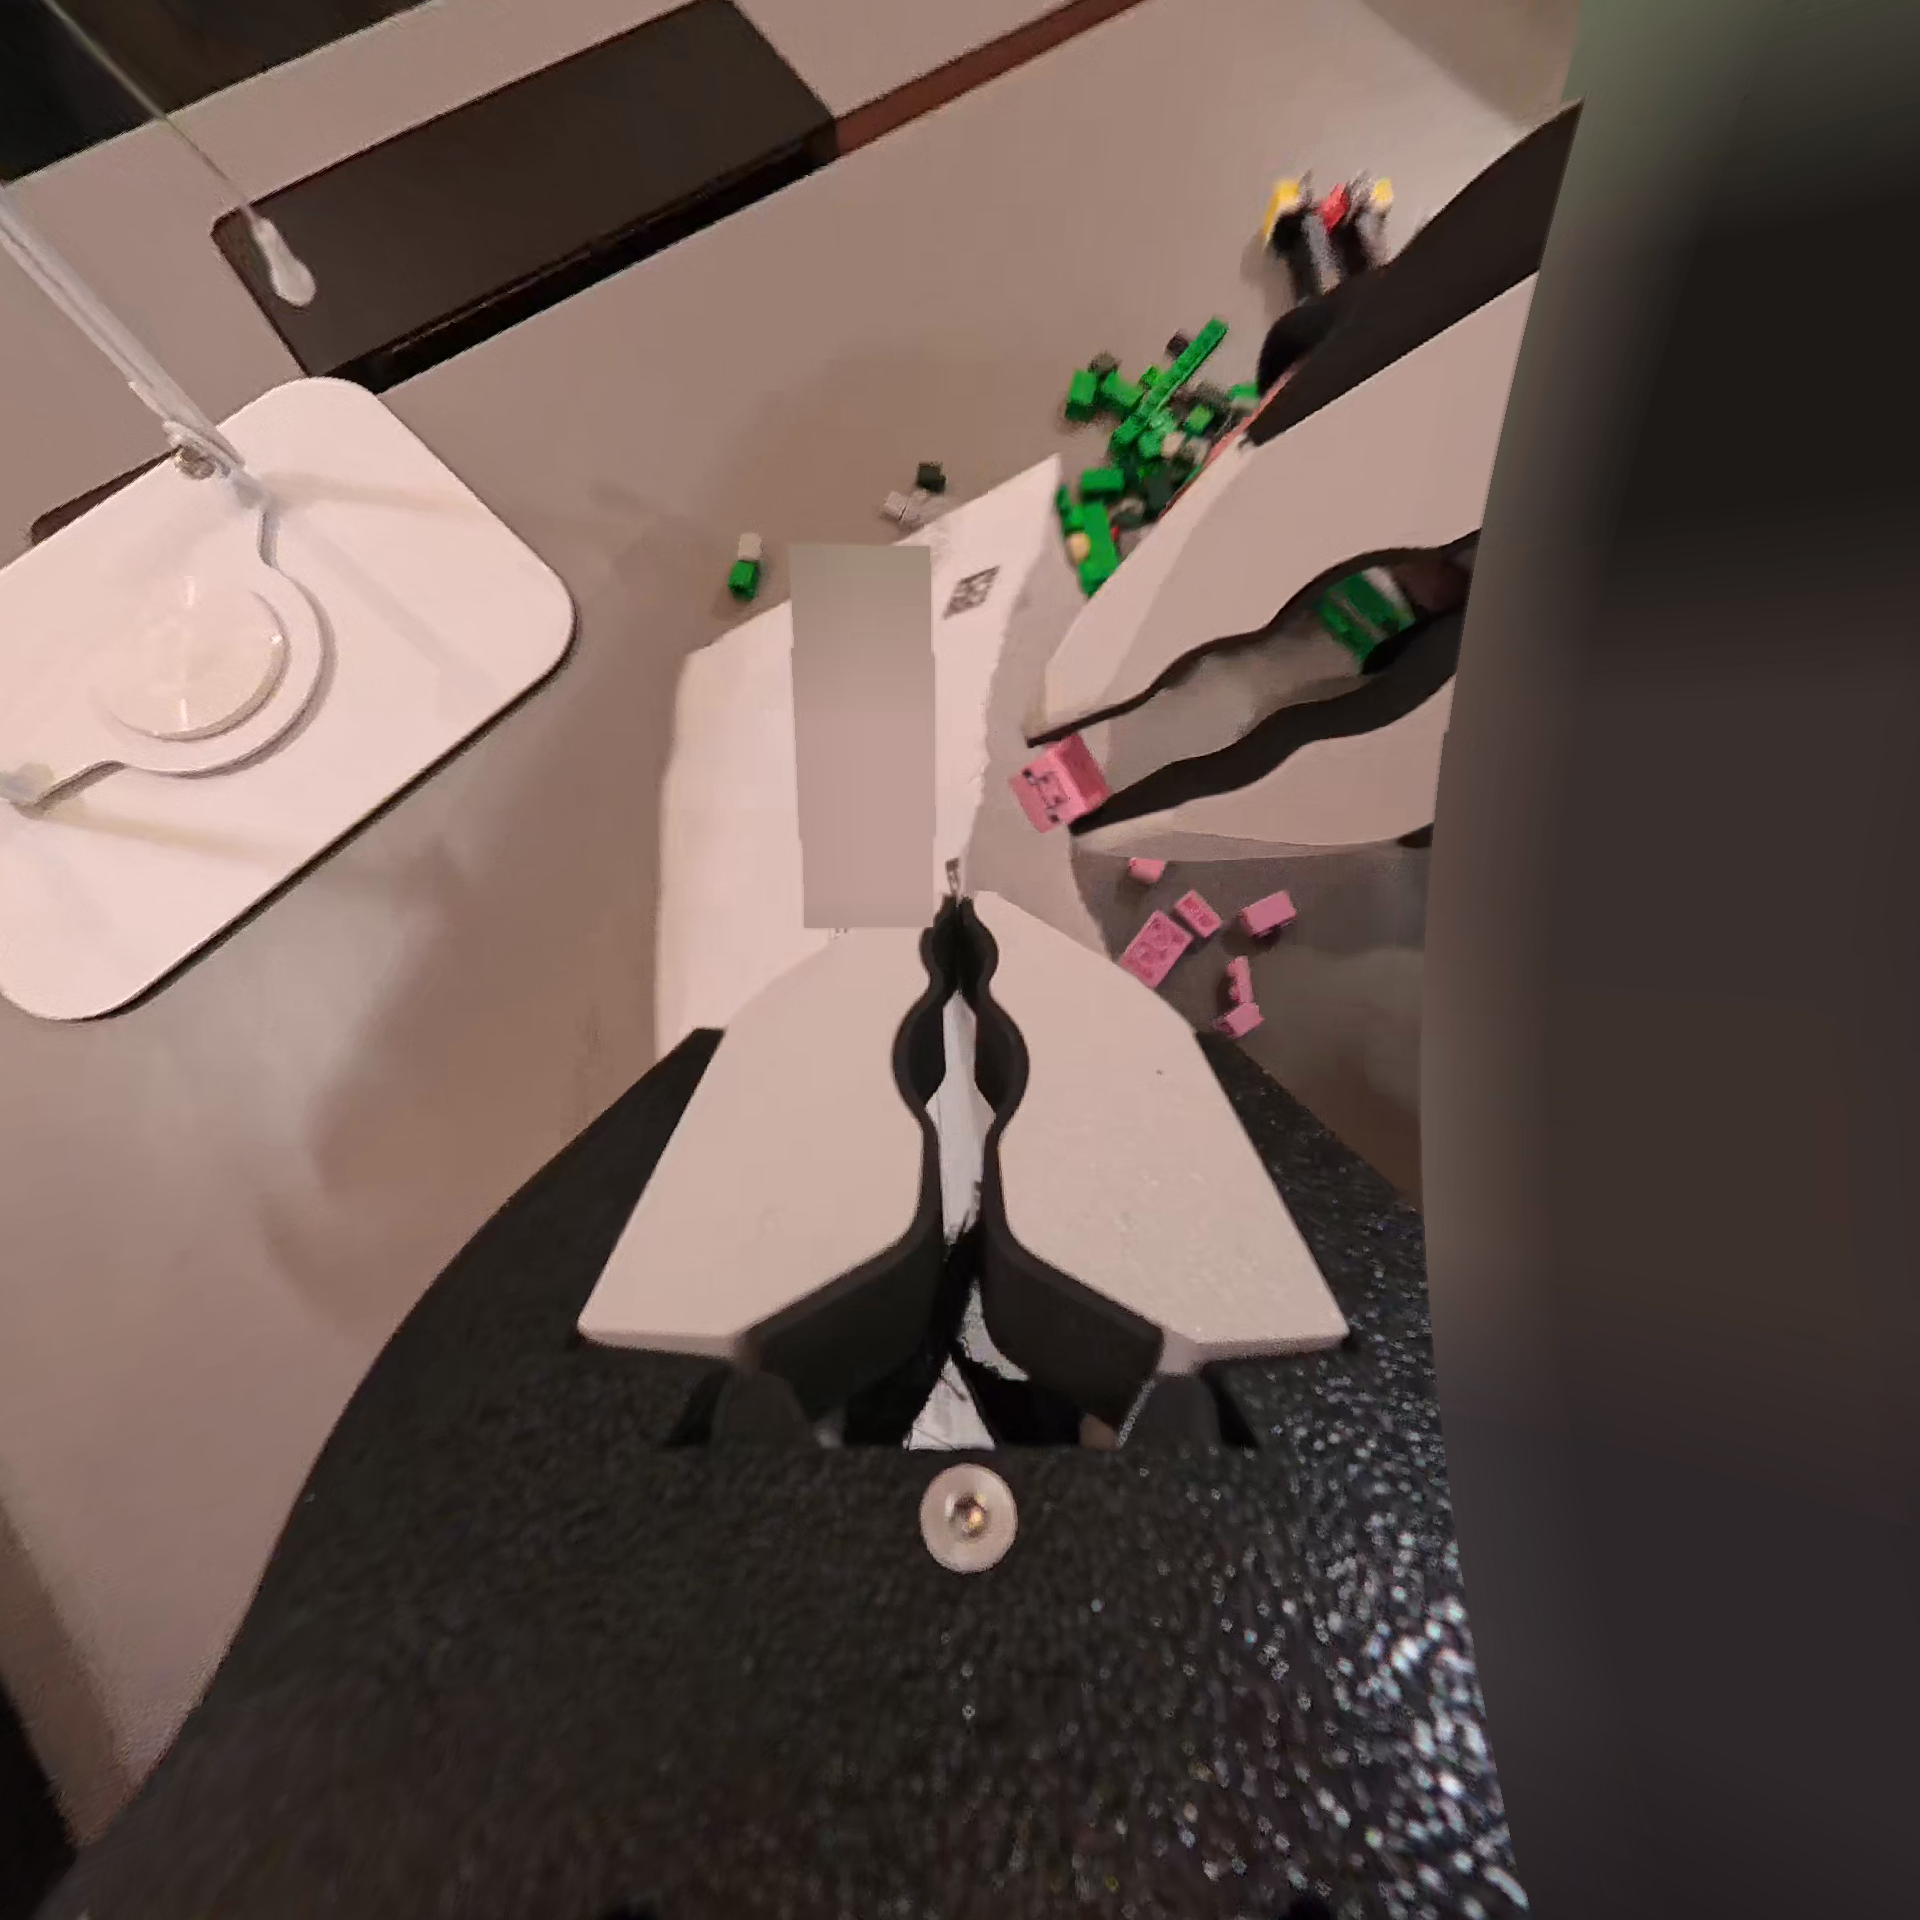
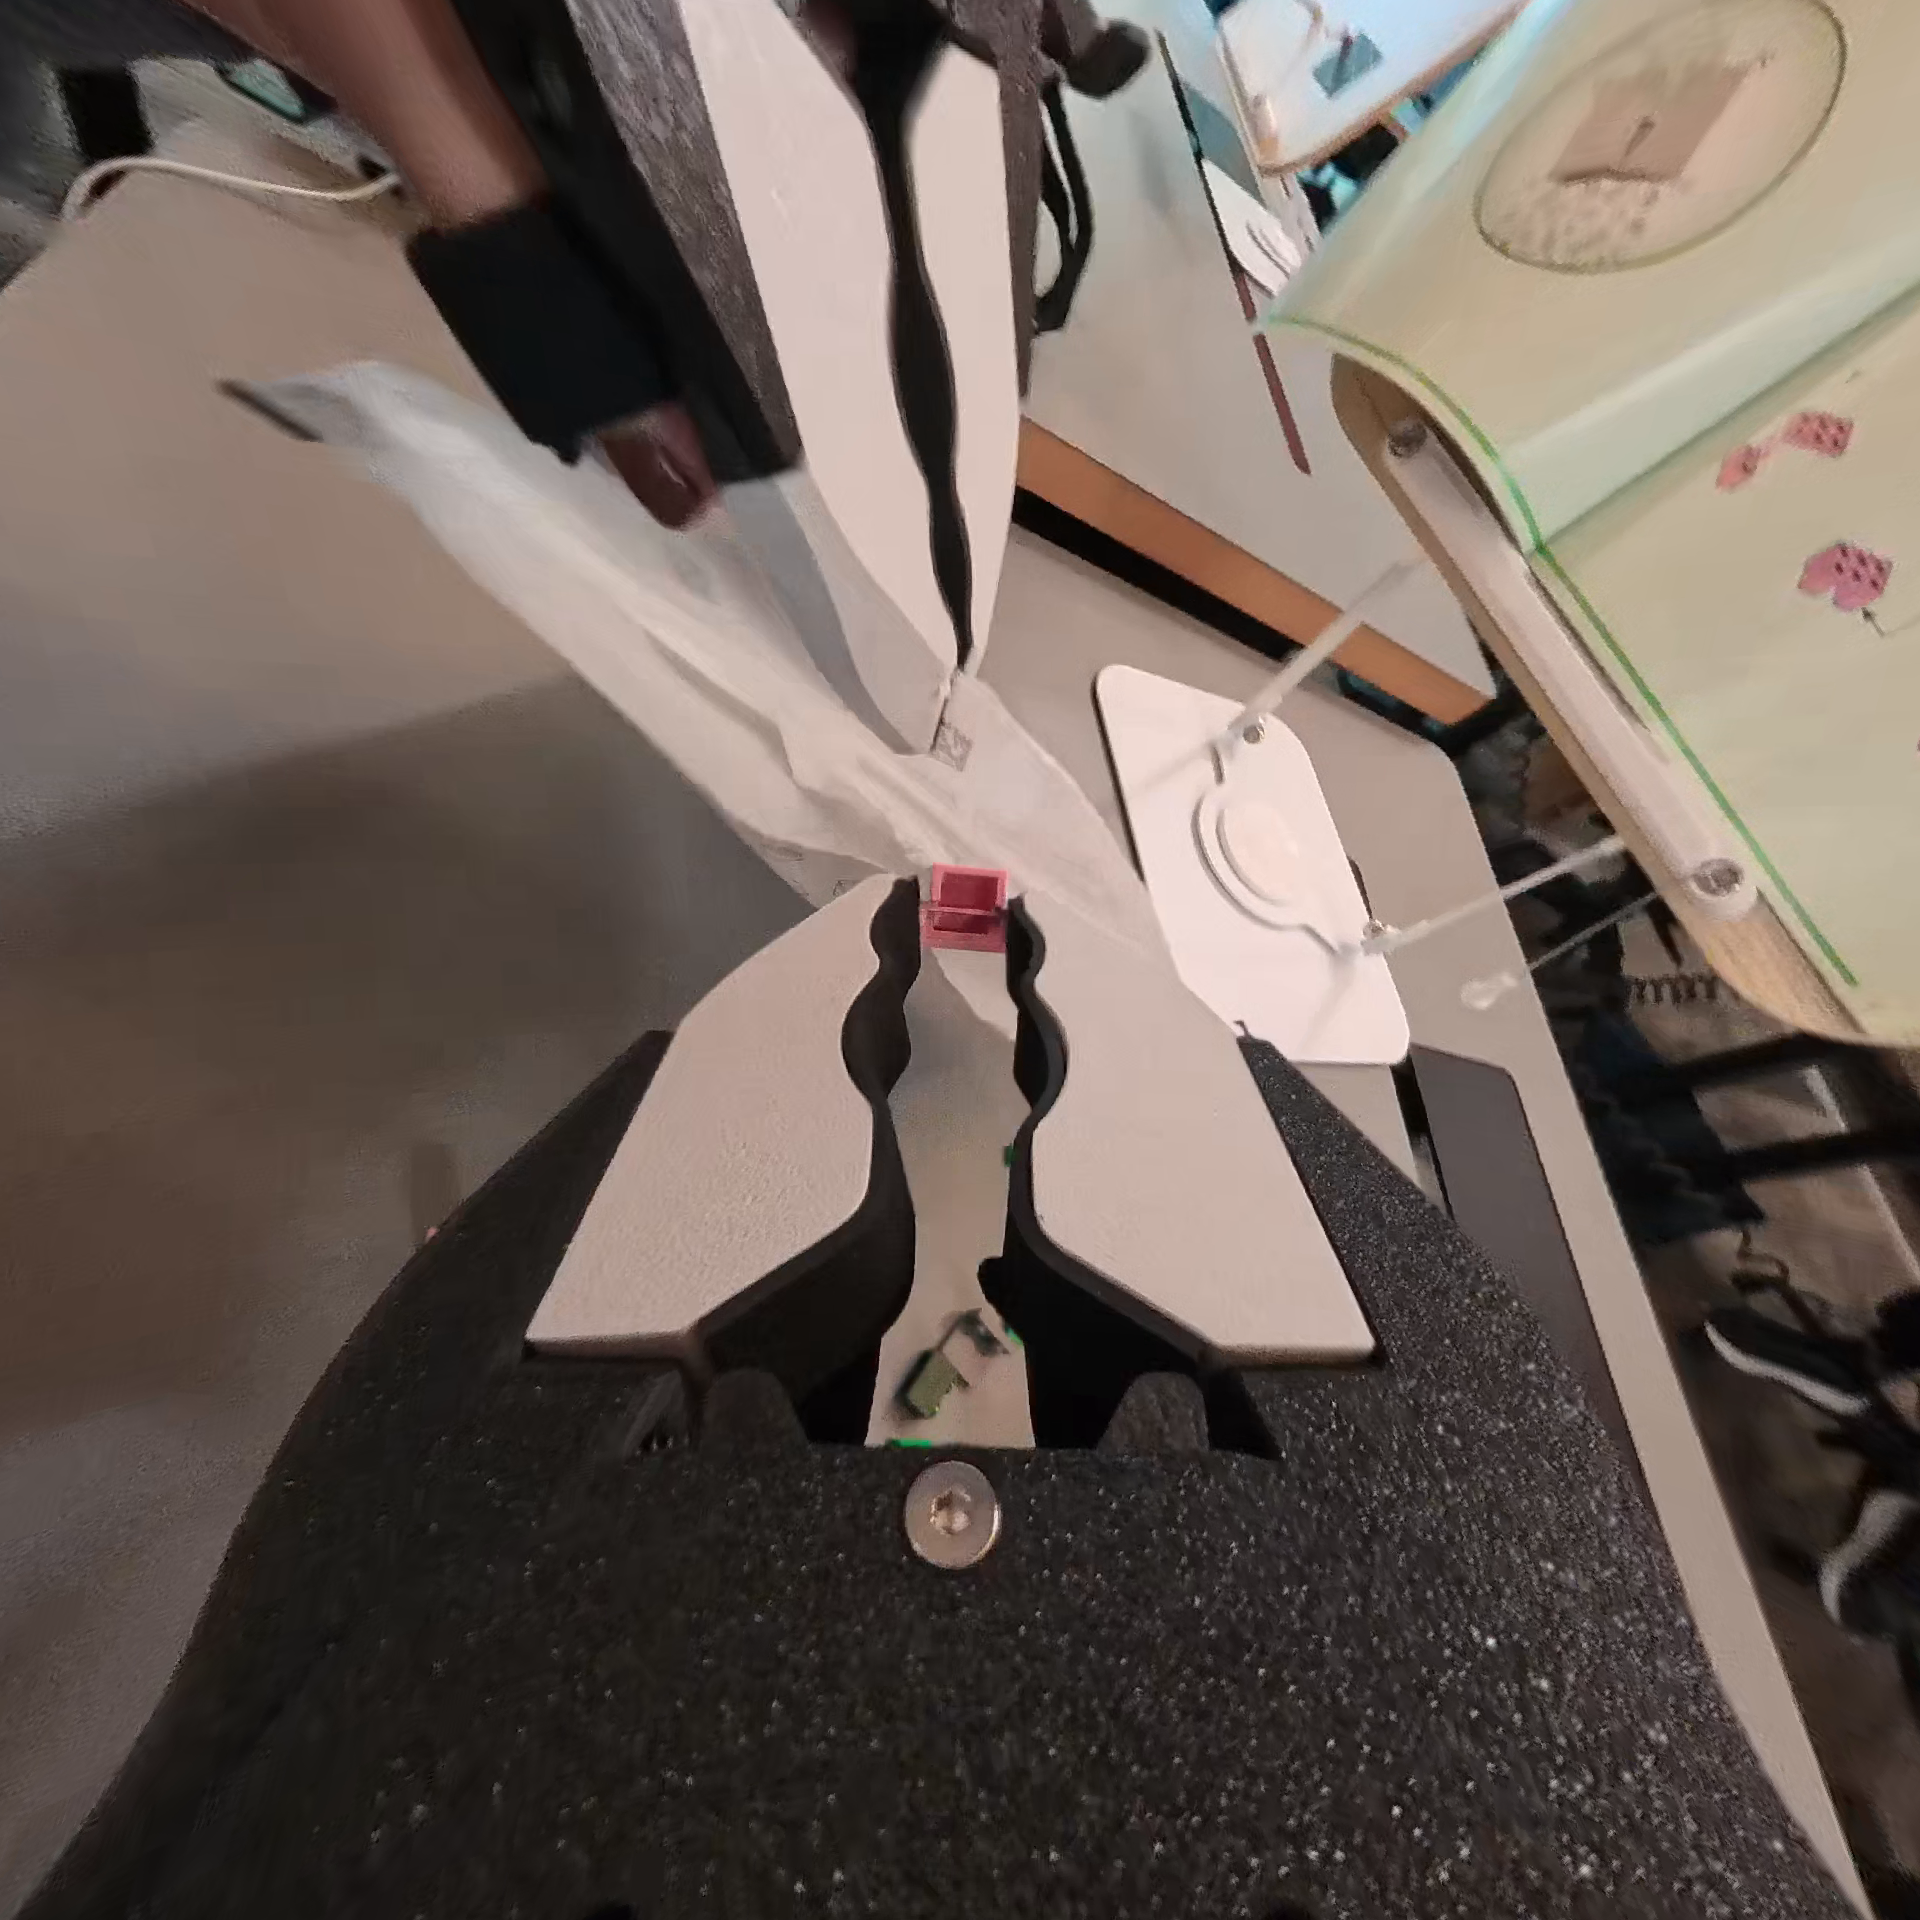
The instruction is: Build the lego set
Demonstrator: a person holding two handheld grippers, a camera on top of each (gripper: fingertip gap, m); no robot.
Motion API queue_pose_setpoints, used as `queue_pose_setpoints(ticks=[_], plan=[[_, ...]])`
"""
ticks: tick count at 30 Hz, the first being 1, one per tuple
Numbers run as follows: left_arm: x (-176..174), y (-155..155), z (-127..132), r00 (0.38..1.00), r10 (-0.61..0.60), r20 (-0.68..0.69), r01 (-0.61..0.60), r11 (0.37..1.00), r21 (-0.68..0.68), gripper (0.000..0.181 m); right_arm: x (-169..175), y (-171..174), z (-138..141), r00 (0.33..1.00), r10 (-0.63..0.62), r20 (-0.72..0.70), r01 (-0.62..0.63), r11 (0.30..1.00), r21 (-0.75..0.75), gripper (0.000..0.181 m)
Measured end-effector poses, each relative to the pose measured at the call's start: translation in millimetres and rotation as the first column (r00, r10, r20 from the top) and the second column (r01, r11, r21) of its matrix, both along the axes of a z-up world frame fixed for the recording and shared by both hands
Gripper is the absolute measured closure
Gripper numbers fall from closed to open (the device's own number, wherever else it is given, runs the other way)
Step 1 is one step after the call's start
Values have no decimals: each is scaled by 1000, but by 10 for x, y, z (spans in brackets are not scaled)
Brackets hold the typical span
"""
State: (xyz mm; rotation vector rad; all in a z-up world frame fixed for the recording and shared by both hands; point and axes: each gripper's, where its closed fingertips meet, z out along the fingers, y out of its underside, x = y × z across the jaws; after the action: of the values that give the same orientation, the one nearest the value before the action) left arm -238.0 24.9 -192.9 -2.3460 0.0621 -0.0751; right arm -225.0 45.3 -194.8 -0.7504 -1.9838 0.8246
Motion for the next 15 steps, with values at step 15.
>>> queue_pose_setpoints(ticks=[15], plan=[[-169, 151, 171, 979, -27, 203, 18, 999, 47, 181, -150, 247, -201, 926, -194, 324, 254, 954, -156, 165]])
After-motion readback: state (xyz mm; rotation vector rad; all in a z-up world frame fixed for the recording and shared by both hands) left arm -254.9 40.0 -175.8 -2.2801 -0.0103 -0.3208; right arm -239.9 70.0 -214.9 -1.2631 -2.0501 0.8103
